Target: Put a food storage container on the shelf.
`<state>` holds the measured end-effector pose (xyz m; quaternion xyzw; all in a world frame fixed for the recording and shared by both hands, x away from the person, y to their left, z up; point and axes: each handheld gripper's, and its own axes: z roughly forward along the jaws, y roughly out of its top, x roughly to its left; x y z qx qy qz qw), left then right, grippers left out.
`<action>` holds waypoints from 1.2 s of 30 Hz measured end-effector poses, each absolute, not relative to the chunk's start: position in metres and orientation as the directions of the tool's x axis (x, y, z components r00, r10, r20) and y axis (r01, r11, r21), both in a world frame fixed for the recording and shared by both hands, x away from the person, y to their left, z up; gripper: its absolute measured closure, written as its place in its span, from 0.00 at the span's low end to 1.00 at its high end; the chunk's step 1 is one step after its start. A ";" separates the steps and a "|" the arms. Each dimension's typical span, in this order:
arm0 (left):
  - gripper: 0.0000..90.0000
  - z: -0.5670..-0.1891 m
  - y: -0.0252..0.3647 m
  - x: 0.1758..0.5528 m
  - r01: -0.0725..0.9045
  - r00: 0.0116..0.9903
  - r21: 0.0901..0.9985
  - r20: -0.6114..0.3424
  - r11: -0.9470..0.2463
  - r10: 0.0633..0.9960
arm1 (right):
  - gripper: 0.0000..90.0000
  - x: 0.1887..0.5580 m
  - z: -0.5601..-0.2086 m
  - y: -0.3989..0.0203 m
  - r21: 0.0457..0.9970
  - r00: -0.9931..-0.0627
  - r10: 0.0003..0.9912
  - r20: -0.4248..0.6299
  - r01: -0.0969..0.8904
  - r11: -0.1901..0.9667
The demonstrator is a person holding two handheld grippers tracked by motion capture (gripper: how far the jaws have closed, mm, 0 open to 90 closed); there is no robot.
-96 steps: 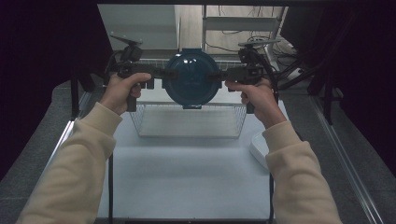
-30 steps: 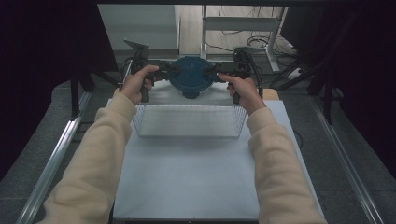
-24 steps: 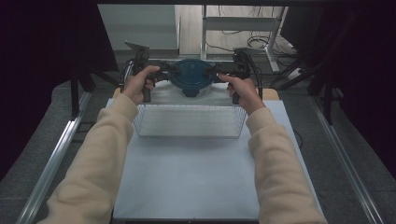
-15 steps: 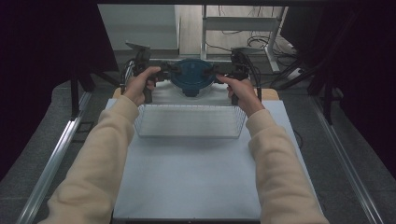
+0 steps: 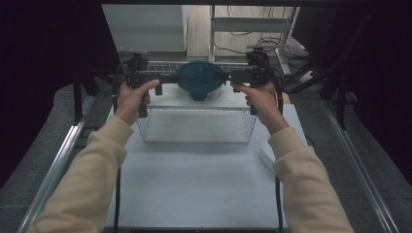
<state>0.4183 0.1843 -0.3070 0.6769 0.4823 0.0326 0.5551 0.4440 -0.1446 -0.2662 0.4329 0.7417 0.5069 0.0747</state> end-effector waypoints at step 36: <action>0.25 -0.455 0.166 0.256 0.591 0.593 0.774 -0.224 -0.229 0.773 | 0.21 0.280 -0.433 -0.222 0.787 -0.664 0.728 0.170 0.536 0.306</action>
